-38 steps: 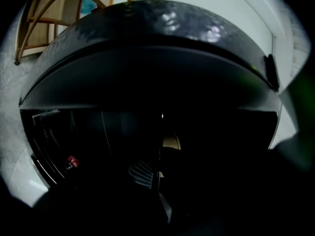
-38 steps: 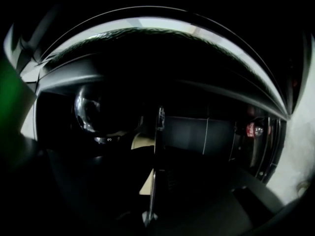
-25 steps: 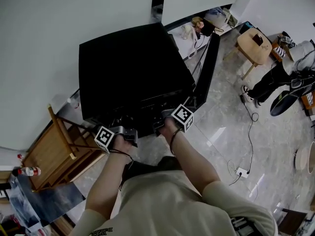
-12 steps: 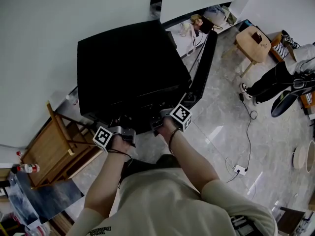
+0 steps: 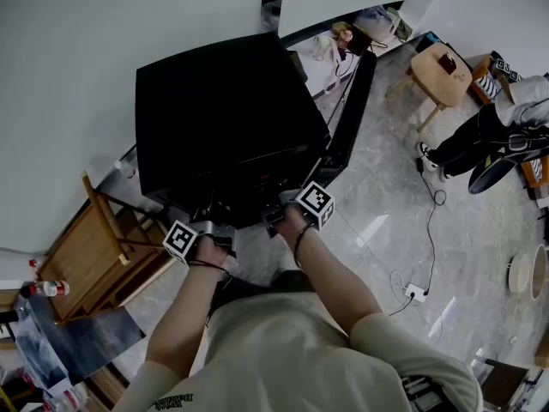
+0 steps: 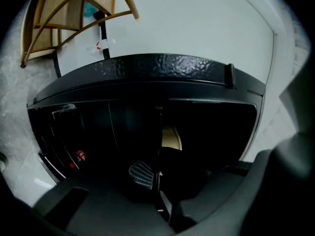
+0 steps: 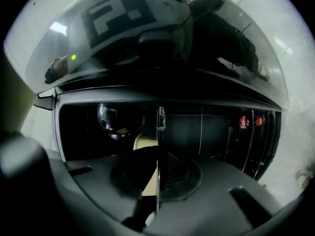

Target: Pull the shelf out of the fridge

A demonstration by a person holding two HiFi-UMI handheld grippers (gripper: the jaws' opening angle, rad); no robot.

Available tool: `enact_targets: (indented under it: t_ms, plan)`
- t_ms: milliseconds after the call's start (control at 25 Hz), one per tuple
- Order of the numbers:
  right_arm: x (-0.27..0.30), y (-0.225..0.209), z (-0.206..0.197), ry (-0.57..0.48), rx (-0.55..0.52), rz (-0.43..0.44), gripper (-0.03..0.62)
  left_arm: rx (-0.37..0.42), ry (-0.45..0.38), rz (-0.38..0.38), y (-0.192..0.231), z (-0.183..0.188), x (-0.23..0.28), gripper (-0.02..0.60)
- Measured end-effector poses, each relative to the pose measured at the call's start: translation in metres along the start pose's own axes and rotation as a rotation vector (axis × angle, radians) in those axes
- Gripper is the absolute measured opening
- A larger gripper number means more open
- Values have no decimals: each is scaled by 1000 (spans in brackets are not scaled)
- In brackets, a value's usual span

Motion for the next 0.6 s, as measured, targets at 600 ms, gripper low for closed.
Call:
enact_targets:
  t_ms: [600]
  plan:
    - [-26,-2,-6,33,-2,-12,6,10,5,4,0,-17,-23,12]
Point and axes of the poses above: the fingertips, and each gripper's own axes: x forward along the fingers, y to its left, z out of its top, the point moved 1 cm from there along -x, backward along the fingers, and after that the axes turned 4 degrees about y, right-handed, at the moved point
